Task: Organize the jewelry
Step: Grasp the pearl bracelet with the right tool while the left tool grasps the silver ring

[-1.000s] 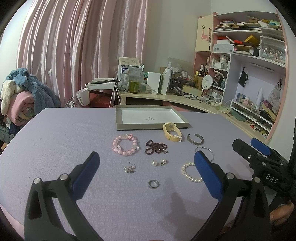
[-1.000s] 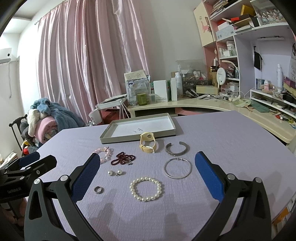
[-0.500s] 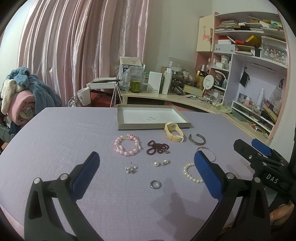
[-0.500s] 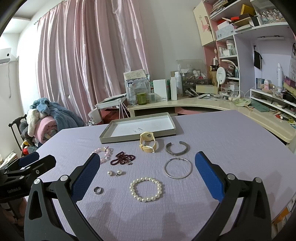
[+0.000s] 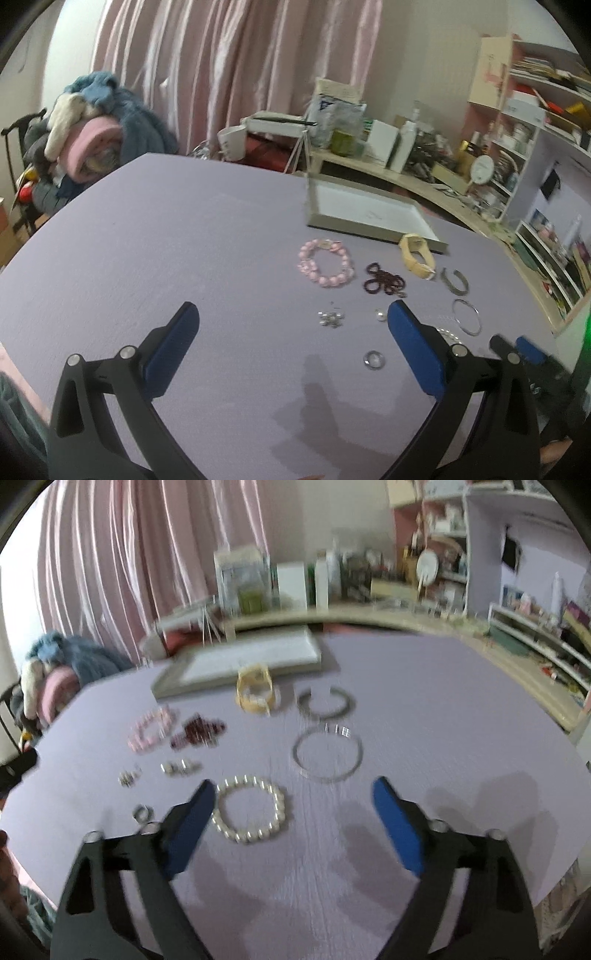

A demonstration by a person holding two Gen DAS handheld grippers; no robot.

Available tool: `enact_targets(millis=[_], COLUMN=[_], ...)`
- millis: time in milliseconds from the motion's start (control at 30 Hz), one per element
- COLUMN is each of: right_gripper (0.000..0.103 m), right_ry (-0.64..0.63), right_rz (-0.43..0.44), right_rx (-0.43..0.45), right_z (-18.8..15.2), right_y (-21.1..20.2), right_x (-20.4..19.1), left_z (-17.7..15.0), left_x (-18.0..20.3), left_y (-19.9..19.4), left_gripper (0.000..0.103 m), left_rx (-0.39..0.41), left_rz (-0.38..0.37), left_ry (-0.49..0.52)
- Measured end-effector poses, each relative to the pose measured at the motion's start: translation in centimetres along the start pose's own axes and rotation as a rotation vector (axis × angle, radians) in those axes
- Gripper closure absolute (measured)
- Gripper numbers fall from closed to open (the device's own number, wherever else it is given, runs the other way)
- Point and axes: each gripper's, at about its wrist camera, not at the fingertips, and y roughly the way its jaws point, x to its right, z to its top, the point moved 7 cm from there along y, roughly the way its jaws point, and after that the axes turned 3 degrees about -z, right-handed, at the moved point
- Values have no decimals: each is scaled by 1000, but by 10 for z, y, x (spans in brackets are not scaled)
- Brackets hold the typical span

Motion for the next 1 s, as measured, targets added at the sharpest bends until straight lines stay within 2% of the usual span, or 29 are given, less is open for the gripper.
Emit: enact_targets(millis=[200, 400, 433, 500, 533, 667, 833, 1000], right_gripper=[49, 51, 56, 90, 93, 93, 93, 93], right_ry=[-11, -80, -119, -155, -170, -103, -70, -59], right_rz=[-3, -19, -37, 5, 8, 82, 144, 167], right_rx=[-109, -161, -141, -136, -142, -169, -81, -44], right_z=[-9, -16, -17, -19, -20, -18, -2, 10], right_y=[27, 45, 44, 41, 40, 34, 6, -6], right_x=[0, -10, -14, -24, -26, -19, -17, -18], left_z=[-5, -10, -12, -16, -18, -26, -37, -51], left_x=[-8, 9, 14, 25, 30, 48, 64, 78], left_y=[2, 11, 14, 20, 23, 34, 51, 67], left_gripper=[2, 2, 2, 2, 2, 2, 5, 13], left_rx=[-40, -72, -81, -102, -114, -151, -201, -256], left_rz=[-2, -32, -36, -54, -63, -100, -137, -158], left_ry=[-8, 64, 86, 127, 146, 210, 251, 293])
